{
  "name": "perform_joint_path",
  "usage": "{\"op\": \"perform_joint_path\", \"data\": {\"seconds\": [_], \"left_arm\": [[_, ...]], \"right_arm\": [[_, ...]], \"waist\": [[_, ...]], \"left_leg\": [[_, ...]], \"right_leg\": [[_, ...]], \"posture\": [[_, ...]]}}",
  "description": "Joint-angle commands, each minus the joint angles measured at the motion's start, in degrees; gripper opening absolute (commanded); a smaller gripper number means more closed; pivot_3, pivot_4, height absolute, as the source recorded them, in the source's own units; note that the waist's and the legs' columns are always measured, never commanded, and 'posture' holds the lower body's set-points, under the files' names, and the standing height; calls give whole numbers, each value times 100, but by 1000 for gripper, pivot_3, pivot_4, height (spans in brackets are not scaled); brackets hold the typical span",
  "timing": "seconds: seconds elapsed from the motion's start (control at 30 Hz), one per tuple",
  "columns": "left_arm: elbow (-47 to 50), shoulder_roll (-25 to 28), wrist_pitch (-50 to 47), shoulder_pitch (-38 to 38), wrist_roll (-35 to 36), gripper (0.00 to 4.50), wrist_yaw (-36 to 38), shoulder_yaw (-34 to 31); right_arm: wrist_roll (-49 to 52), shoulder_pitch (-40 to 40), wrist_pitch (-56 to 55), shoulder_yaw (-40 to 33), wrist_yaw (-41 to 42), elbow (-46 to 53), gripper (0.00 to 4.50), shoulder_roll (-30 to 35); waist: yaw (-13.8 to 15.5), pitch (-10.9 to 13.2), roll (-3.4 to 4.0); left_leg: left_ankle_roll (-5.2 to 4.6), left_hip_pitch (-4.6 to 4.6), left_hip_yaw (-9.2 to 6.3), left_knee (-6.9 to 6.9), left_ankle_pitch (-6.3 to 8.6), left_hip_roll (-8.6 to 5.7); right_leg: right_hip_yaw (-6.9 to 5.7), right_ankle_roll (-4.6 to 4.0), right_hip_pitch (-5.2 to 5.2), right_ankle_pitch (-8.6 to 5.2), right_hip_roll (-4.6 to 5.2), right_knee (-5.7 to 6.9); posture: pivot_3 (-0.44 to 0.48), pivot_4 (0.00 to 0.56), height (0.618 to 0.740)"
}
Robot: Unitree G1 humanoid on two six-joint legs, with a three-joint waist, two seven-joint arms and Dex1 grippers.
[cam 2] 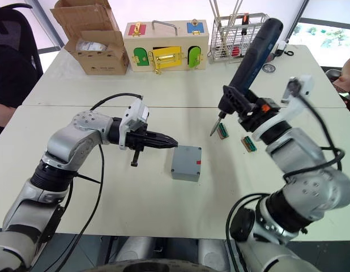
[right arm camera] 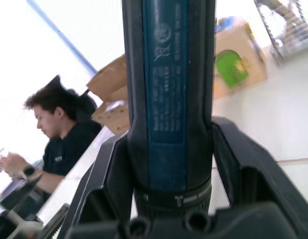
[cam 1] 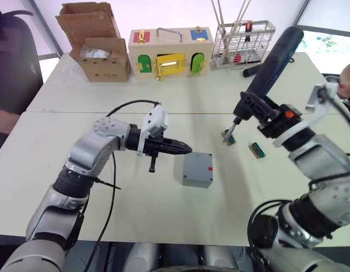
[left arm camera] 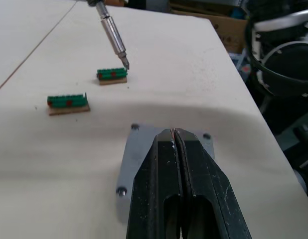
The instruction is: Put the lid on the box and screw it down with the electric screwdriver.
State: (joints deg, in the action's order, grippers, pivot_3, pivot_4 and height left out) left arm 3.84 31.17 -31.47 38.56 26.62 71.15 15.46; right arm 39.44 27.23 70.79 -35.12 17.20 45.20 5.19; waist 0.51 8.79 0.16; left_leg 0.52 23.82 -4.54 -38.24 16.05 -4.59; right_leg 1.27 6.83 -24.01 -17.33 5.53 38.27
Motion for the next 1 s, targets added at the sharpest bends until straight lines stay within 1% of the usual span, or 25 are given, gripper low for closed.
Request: {"op": "perform_joint_path", "data": {"seconds": [0.03, 0.13, 0.3, 0.37, 0.5, 0.7, 1.0], "left_arm": [[123, 29, 184, 4, -161, 0, 137, 145], [99, 49, 308, -52, -355, 0, 181, 296], [-224, -72, 670, -56, -749, 0, 170, 544], [-415, -149, 805, -18, -881, 0, 138, 600], [-628, -233, 989, 20, -1095, 0, 188, 686], [-659, -290, 1016, 31, -1173, 0, 277, 659], [-609, -331, 1009, 22, -1213, 0, 281, 646]], "right_arm": [[-294, -554, -1152, 922, 152, 468, 1934, 73], [-664, -1131, -1840, 1776, 248, 545, 1934, 286], [-1166, -1600, -2715, 2506, 268, 360, 1934, 540], [-1302, -1724, -3002, 2690, 256, 258, 1934, 602], [-1448, -1855, -3403, 2901, 215, 92, 1934, 640], [-1669, -1974, -3821, 3089, 233, -146, 1934, 774], [-1632, -2083, -4049, 3000, 239, -283, 1934, 940]], "waist": [[-33, 0, 0], [-133, 0, 0], [-166, 0, 0], [-158, 0, 0], [-138, 0, 0], [-139, 0, 0], [-136, -1, -1]], "left_leg": [[0, -1, 0, 1, 0, 1], [0, -4, -1, 5, 0, 3], [2, -4, 1, 6, -1, 15], [2, -6, 1, 6, -1, 16], [2, -6, 1, 3, -1, 16], [2, -7, 0, 3, -1, 17], [2, -9, 0, 2, -1, 16]], "right_leg": [[0, 0, -1, 0, -1, 1], [-1, 0, -1, 0, -4, 3], [-1, 0, -4, 0, -15, 2], [0, 0, -2, 0, -17, 2], [0, 0, 1, 0, -17, 0], [-1, 0, 1, 0, -18, 0], [-1, 0, 6, 0, -18, 0]], "posture": [[0, 150, 740], [0, 150, 740], [0, 150, 740], [0, 150, 740], [0, 150, 740], [0, 150, 740], [0, 150, 740]]}}
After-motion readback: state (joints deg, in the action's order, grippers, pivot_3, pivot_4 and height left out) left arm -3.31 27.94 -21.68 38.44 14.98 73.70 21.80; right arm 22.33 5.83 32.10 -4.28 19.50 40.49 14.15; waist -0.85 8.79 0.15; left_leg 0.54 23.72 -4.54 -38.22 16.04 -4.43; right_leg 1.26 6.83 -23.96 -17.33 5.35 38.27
